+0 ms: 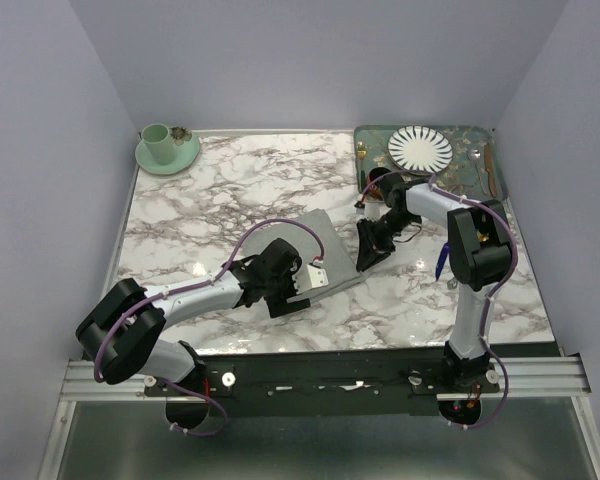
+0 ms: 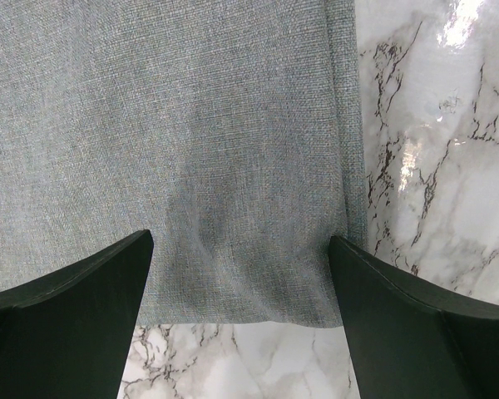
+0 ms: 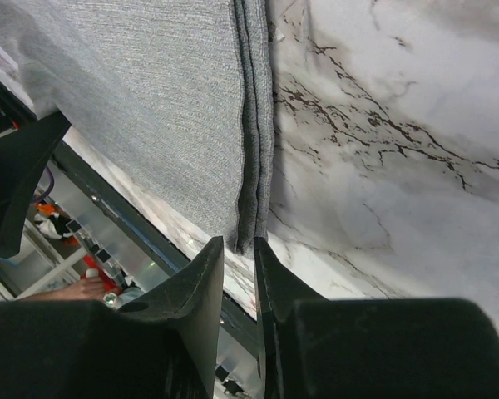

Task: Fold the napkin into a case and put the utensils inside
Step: Smooth out the lower triangle-folded napkin at the center of the board.

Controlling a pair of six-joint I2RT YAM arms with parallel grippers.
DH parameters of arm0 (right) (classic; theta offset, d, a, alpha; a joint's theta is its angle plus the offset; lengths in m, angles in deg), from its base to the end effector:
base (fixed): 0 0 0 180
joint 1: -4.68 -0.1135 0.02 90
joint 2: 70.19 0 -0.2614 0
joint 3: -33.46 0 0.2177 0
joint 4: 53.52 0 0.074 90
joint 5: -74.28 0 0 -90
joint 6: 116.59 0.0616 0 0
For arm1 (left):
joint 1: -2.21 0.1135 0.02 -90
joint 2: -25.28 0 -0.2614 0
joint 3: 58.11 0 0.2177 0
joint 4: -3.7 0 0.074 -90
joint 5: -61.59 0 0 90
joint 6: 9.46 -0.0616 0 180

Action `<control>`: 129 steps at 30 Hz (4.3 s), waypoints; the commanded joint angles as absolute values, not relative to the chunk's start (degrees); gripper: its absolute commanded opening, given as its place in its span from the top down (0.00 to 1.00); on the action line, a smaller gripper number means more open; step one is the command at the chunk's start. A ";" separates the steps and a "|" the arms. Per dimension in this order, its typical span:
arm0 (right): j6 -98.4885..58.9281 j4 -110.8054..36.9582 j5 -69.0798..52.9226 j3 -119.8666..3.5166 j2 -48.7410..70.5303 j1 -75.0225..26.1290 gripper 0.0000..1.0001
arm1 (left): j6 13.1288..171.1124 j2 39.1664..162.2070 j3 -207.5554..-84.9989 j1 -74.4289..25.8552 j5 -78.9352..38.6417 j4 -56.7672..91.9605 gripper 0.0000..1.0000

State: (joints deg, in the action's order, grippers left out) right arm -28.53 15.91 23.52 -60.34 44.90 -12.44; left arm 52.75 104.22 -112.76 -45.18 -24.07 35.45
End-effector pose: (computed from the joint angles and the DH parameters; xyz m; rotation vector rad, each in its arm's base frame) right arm 0.3060 0.1350 0.1495 0.4685 -2.8296 -1.0111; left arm 0.1617 -0.1827 0.1682 1.5855 2.0110 -0.2287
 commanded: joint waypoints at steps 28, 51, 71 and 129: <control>-28.88 19.26 24.00 -63.58 46.88 -13.51 0.63 | 53.65 105.17 -110.76 -45.86 -24.63 36.58 0.01; -29.58 21.45 24.71 -63.83 47.68 -14.30 0.99 | 54.44 105.97 -110.06 -45.86 -24.28 35.52 0.01; -30.64 20.67 16.81 -61.73 49.87 -14.30 0.99 | 55.40 105.44 -109.09 -45.86 -24.37 36.83 0.03; -28.96 17.76 22.24 -76.91 56.97 -14.13 0.58 | 70.51 94.99 -124.03 -12.39 6.48 47.84 0.25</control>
